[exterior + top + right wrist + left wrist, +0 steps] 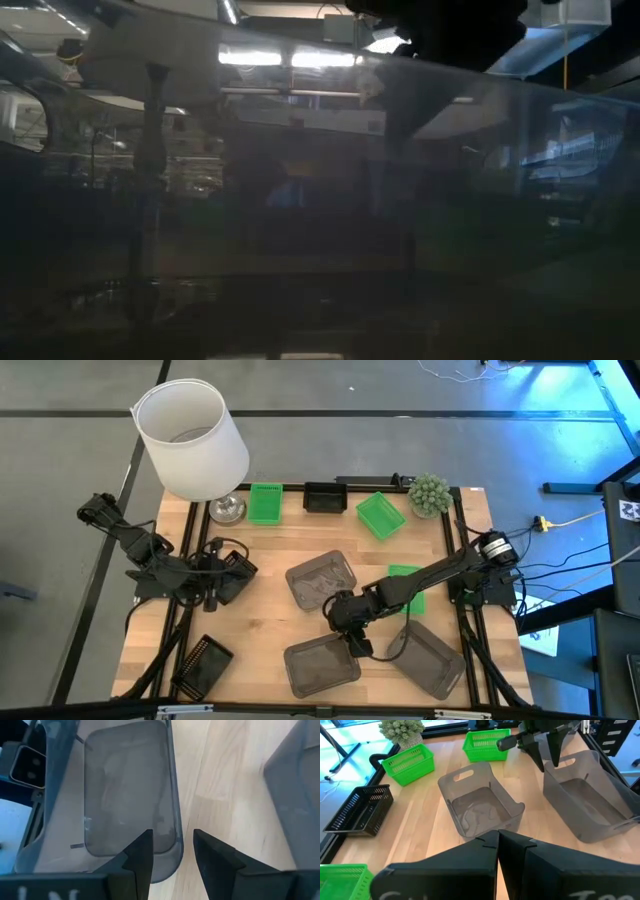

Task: Stack baskets by color
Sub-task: Stack the middle transparent black bin on top of the top transparent black bin

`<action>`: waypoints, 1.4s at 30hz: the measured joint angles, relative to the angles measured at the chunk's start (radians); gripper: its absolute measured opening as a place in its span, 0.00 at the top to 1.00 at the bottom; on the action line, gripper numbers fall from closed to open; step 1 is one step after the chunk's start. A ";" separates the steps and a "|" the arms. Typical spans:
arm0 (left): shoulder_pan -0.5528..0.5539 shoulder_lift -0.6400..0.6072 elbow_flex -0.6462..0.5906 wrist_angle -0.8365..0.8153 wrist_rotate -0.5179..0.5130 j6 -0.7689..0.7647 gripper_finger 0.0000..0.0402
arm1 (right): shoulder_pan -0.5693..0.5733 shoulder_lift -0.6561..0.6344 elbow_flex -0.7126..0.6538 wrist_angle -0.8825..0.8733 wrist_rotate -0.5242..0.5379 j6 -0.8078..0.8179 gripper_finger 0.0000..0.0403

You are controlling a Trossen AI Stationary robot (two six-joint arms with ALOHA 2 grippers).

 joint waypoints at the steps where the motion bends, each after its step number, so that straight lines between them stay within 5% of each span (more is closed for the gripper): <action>1: 0.000 0.000 0.000 0.000 0.000 0.000 1.00 | 0.000 0.007 0.000 -0.001 0.000 0.000 0.65; 9: 0.000 0.000 0.000 0.000 0.001 0.000 1.00 | 0.000 0.073 0.001 0.004 0.034 0.021 0.66; 16: 0.000 0.000 0.000 0.001 0.003 0.000 1.00 | -0.007 0.076 -0.001 -0.006 0.037 0.100 0.96; 23: 0.000 0.000 0.000 0.000 0.003 0.001 1.00 | -0.012 0.075 0.060 -0.063 0.038 0.144 0.99; 34: 0.000 0.000 0.000 0.001 0.003 0.001 1.00 | -0.094 0.072 0.454 -0.579 0.077 -0.168 1.00; 42: 0.000 0.000 0.000 0.000 0.003 0.001 1.00 | -0.265 0.070 0.609 -0.694 0.199 -0.503 1.00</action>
